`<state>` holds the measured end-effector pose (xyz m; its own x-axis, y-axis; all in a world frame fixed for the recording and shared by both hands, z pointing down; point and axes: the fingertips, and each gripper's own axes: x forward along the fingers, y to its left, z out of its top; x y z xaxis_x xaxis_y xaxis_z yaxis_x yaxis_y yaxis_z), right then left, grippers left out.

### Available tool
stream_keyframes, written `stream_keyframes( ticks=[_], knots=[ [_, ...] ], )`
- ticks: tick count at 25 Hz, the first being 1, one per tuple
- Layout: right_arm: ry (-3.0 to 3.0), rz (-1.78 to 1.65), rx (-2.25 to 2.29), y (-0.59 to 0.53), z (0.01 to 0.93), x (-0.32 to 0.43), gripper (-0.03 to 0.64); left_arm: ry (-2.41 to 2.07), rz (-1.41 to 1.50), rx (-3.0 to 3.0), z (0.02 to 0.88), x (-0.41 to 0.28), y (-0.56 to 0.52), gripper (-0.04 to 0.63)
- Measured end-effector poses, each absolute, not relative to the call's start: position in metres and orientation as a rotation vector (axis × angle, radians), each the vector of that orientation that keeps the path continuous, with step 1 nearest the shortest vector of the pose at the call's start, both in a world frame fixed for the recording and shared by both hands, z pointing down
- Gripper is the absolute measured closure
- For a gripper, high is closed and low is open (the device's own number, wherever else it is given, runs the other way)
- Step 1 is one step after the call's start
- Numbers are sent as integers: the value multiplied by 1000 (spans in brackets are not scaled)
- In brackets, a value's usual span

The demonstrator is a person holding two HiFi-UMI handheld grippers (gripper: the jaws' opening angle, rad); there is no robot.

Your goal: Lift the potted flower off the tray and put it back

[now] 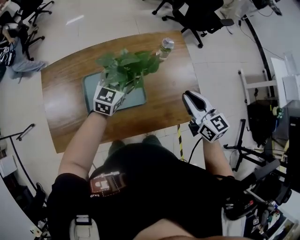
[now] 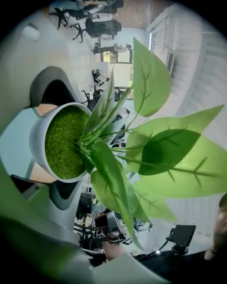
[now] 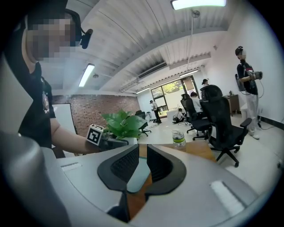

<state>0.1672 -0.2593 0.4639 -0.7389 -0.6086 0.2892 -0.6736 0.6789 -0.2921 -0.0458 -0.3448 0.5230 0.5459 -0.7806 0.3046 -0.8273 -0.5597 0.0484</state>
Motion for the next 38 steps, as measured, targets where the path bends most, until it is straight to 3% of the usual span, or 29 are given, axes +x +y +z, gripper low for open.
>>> stream_keyframes(
  ticks=[6,12,24,38],
  knots=[
    [-2738,566,931,-261,471,95,548,-1430,400,2506,560,-126,-315,109],
    [-2707,585,833,-262,491,50,548,-1412,418,2447,605,-160,-297,109],
    [-2638,628,782,-265,527,37,548,-1305,514,2455,672,-147,-299,109],
    [-2640,620,784,-273,523,38,546,-1262,551,2431,667,-153,-288,103]
  ],
)
